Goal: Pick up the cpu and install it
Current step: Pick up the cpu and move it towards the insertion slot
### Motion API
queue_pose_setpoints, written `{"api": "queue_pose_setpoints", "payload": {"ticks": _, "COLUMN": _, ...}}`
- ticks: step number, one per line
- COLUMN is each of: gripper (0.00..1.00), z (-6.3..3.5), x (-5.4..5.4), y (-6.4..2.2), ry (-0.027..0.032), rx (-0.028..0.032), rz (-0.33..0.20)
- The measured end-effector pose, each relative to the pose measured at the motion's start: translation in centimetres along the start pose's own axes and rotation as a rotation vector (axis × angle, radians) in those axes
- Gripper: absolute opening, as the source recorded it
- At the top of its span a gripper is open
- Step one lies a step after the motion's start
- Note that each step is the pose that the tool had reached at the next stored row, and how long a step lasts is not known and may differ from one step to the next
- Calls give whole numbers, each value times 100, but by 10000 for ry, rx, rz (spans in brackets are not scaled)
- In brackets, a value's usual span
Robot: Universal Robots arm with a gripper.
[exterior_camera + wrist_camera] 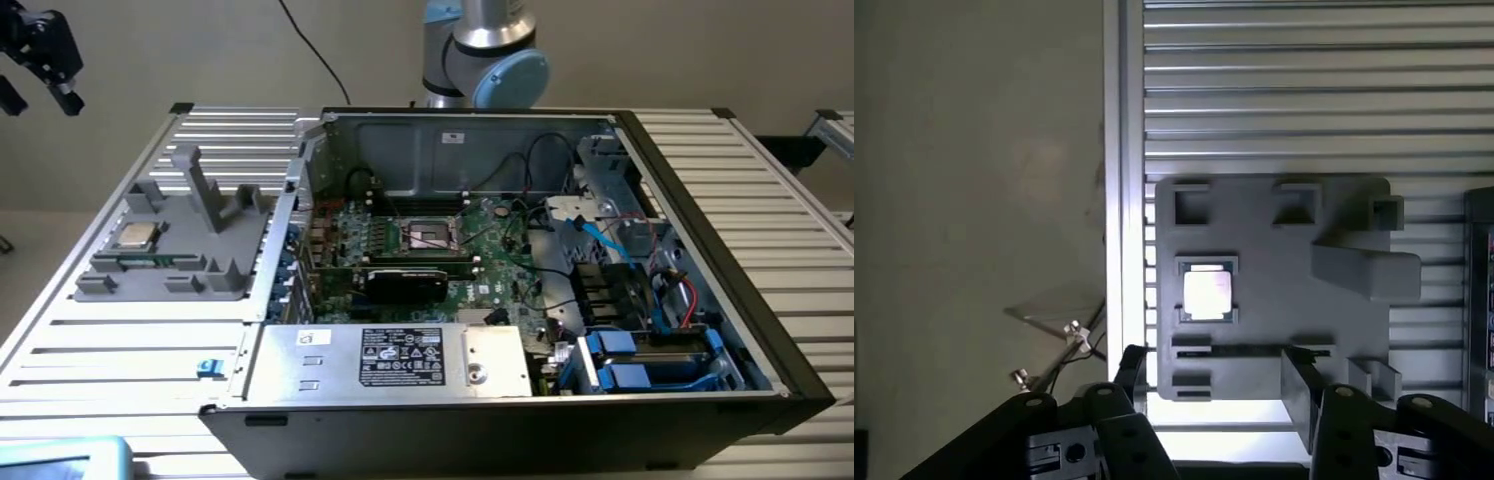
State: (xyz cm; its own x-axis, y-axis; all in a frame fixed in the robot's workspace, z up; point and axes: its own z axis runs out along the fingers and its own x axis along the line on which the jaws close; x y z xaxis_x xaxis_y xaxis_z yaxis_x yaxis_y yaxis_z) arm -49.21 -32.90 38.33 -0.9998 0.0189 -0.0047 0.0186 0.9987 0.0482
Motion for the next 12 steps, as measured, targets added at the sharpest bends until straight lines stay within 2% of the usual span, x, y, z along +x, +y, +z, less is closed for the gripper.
{"api": "queue_pose_setpoints", "payload": {"ticks": 2, "gripper": 65, "z": 30, "x": -3, "y": -2, "ry": 53, "rx": 1, "rz": 1}}
{"api": "queue_pose_setpoints", "payload": {"ticks": 4, "gripper": 65, "z": 67, "x": -4, "y": -3, "ry": 80, "rx": 1, "rz": 5}}
{"api": "queue_pose_setpoints", "payload": {"ticks": 12, "gripper": 65, "z": 212, "x": -4, "y": -17, "ry": 124, "rx": 2, "rz": -11}}
